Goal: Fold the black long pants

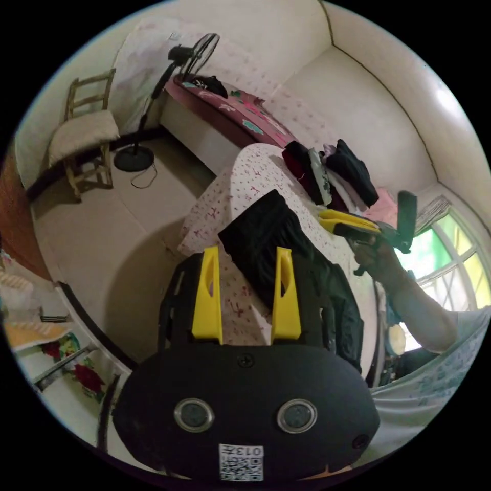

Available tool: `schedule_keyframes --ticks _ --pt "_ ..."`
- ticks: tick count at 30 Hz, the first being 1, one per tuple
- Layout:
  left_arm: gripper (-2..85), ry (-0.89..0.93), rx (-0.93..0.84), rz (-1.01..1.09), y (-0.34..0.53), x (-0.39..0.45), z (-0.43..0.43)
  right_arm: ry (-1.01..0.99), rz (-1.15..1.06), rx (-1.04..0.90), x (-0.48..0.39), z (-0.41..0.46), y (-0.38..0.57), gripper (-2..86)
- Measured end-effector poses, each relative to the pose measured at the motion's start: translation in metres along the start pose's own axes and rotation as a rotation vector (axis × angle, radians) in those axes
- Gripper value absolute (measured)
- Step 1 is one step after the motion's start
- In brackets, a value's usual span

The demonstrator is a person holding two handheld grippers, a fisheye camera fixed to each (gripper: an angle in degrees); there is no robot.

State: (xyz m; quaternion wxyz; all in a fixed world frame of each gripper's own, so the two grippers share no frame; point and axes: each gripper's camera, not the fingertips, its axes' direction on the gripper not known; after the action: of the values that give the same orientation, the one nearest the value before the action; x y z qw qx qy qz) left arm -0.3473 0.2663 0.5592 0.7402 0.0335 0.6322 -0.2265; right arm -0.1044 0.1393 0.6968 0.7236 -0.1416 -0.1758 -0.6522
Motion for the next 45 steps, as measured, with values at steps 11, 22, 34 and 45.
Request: schedule_keyframes --ticks 11,22,34,45 --pt "7.8 0.174 -0.11 0.045 -0.023 -0.035 0.008 -0.209 0.049 -0.276 0.058 0.08 -0.066 11.2" --pt "6.4 0.221 -0.039 0.277 0.023 0.057 -0.04 -0.147 -0.141 -0.048 0.047 -0.013 -0.012 6.5" --pt "6.8 0.276 -0.137 0.877 0.216 0.312 -0.002 0.036 0.01 0.253 0.02 -0.178 0.258 6.8" --pt "8.0 -0.003 -0.461 1.397 0.486 0.416 0.19 0.232 0.544 0.045 0.004 -0.118 0.483 3.5"
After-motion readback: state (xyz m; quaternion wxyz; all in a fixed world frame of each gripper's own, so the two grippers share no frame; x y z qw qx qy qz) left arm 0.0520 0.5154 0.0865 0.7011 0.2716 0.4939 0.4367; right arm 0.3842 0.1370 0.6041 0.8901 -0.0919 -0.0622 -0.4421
